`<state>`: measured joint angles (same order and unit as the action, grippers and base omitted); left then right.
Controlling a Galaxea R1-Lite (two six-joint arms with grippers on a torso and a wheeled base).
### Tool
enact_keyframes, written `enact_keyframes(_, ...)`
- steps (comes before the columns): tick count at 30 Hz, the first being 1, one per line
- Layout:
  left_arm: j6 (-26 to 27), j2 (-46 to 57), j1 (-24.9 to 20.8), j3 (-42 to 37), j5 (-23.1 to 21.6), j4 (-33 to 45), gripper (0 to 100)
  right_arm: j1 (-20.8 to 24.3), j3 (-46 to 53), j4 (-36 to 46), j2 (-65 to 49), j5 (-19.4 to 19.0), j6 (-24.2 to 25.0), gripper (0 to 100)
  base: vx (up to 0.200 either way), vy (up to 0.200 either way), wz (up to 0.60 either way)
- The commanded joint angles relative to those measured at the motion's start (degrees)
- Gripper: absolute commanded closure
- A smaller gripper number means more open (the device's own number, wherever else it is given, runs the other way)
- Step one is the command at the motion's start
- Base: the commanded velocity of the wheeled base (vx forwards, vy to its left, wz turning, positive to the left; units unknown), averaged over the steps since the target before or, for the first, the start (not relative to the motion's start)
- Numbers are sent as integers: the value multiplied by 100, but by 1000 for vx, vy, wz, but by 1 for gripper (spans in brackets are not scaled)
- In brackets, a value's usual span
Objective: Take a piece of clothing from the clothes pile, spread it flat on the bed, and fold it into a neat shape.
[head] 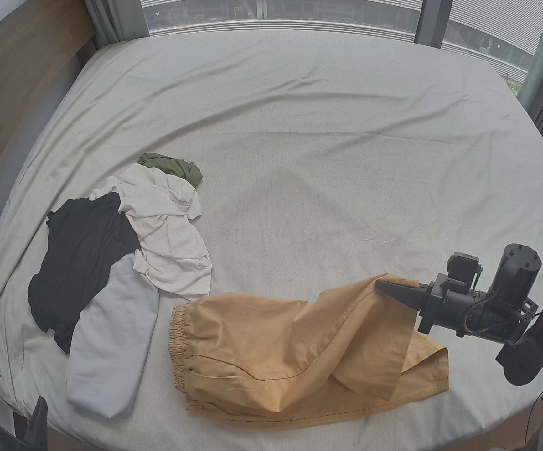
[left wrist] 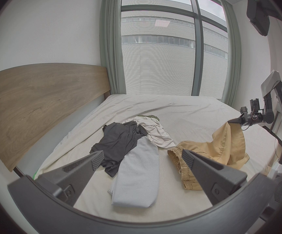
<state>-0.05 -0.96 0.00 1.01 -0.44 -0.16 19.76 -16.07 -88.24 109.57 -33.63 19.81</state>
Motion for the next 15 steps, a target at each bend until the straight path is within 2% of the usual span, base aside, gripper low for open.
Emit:
enact_keyframes(1,-13,96,0,-101,-9,-2,0,-253,139,-1,-120,-135,-3,100,0,0,0)
enact_keyframes(10,-13,96,0,-101,-9,-2,0,-904,165,-1,-120,-627,5,100,0,0,0)
enact_keyframes(15,-21,96,0,-101,-9,-2,0,-1141,157,-1,-111,-750,5,100,0,0,0)
